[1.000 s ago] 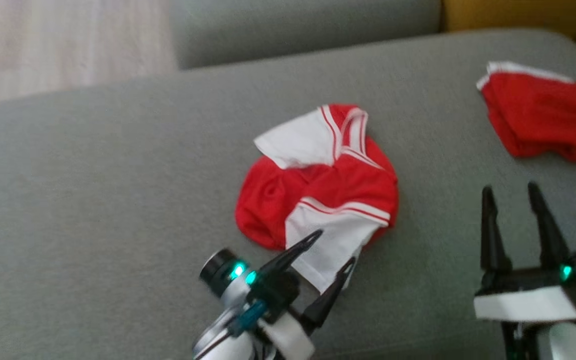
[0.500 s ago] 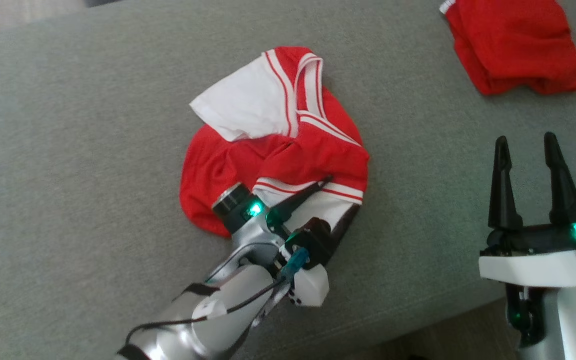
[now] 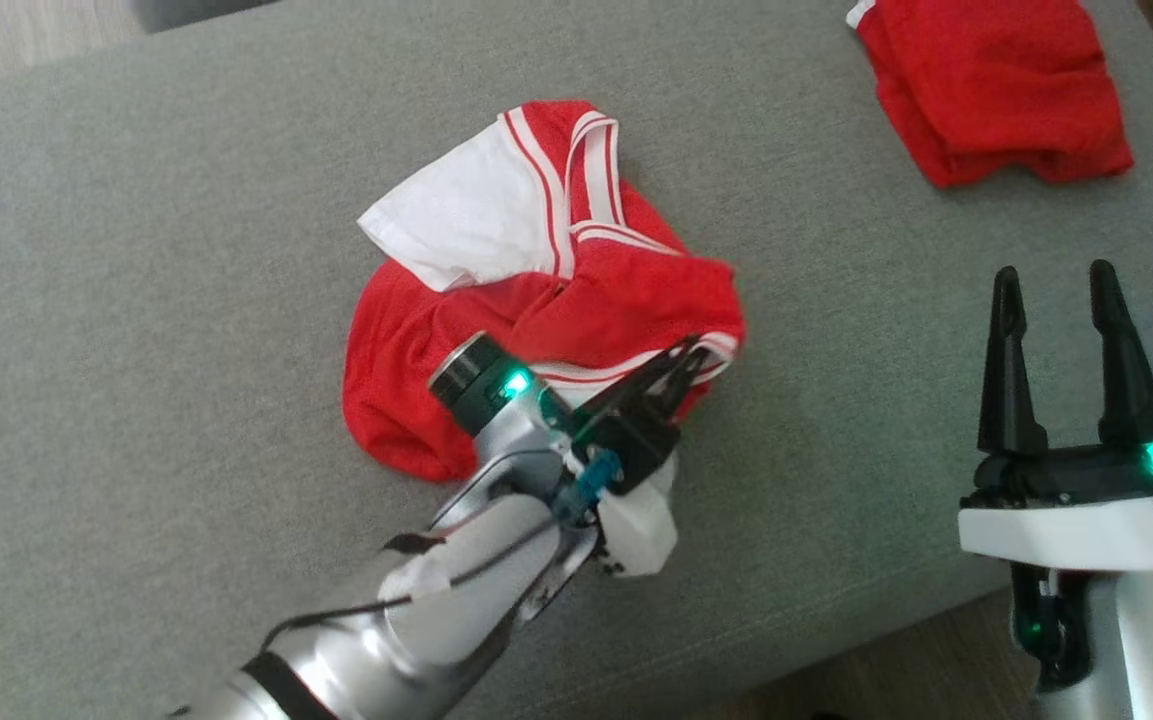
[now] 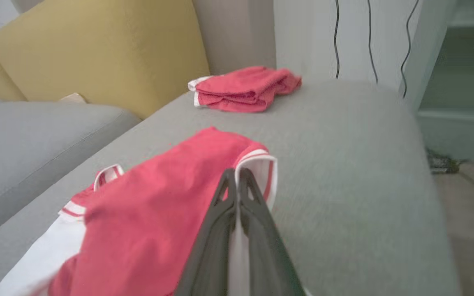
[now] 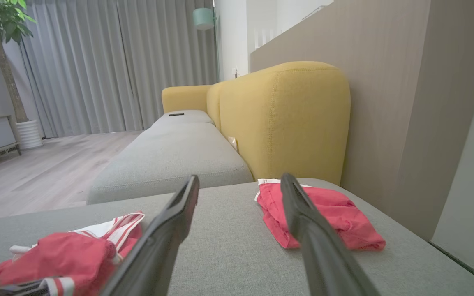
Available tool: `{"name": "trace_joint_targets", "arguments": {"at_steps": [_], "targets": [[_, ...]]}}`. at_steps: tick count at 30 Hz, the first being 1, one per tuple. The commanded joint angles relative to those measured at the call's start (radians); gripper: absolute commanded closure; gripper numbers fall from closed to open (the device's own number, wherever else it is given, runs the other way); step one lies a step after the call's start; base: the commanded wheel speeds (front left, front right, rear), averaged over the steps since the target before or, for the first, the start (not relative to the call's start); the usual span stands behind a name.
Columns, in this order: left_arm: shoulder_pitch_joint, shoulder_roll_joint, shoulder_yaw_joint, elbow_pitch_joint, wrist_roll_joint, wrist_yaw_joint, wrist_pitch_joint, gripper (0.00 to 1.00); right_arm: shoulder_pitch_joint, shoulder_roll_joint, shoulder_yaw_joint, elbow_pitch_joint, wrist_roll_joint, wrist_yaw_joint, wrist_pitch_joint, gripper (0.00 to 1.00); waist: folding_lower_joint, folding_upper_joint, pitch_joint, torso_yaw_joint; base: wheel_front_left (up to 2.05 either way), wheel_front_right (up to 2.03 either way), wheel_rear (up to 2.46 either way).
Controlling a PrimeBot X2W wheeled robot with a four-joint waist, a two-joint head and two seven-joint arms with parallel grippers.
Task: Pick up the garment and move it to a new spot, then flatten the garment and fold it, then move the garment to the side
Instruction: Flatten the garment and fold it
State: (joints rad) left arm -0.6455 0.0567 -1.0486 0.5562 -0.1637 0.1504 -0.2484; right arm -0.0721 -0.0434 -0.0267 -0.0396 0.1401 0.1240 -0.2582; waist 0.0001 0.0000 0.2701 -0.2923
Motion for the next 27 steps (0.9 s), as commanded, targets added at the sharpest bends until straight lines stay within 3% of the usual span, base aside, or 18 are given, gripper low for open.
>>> {"name": "trace_joint_targets", "arguments": {"at_steps": [1, 5, 12, 16, 19, 23, 27], "targets": [[-0.059, -0.006, 0.04, -0.061, -0.047, -0.016, -0.009, 1.0, -0.025, -0.007, 0.025, -0.028, 0.009, 0.007, -0.004, 0.0, -0.0001, 0.0, -0.014, -0.005, 0.0, 0.0, 0.0], [-0.14, -0.006, 0.087, -0.141, -0.197, -0.064, -0.011, 1.0, -0.024, -0.007, 0.031, -0.024, 0.023, 0.007, -0.004, 0.0, -0.0001, 0.0, -0.053, -0.021, 0.0, 0.0, 0.0], [-0.423, -0.006, 0.221, -0.151, -0.382, -0.099, -0.012, 1.0, -0.01, -0.007, 0.047, -0.02, 0.033, 0.007, -0.004, 0.0, -0.0001, 0.0, -0.115, -0.055, 0.0, 0.0, 0.0], [-0.591, -0.006, 0.325, -0.099, -0.426, -0.092, -0.013, 1.0, 0.005, -0.007, 0.035, -0.027, 0.029, 0.007, -0.004, 0.0, -0.0001, 0.0, -0.14, -0.05, 0.0, 0.0, 0.0], [-0.673, -0.006, 0.419, -0.092, -0.397, -0.075, -0.013, 1.0, 0.016, -0.007, 0.017, -0.034, 0.018, 0.007, -0.004, 0.0, -0.0001, 0.0, -0.151, -0.025, 0.0, 0.0, 0.0], [-0.642, -0.001, 0.529, -0.085, -0.386, -0.067, -0.013, 1.0, 0.023, -0.007, -0.003, -0.042, -0.001, 0.007, -0.004, 0.0, -0.0001, 0.0, -0.166, 0.026, 0.0, 0.0, 0.0], [-0.444, 0.0, 0.58, -0.072, -0.414, -0.076, -0.013, 1.0, 0.037, -0.007, -0.027, -0.044, -0.015, 0.007, -0.004, 0.0, -0.0001, 0.0, -0.184, 0.097, 0.0, 0.0, 0.0]]}}
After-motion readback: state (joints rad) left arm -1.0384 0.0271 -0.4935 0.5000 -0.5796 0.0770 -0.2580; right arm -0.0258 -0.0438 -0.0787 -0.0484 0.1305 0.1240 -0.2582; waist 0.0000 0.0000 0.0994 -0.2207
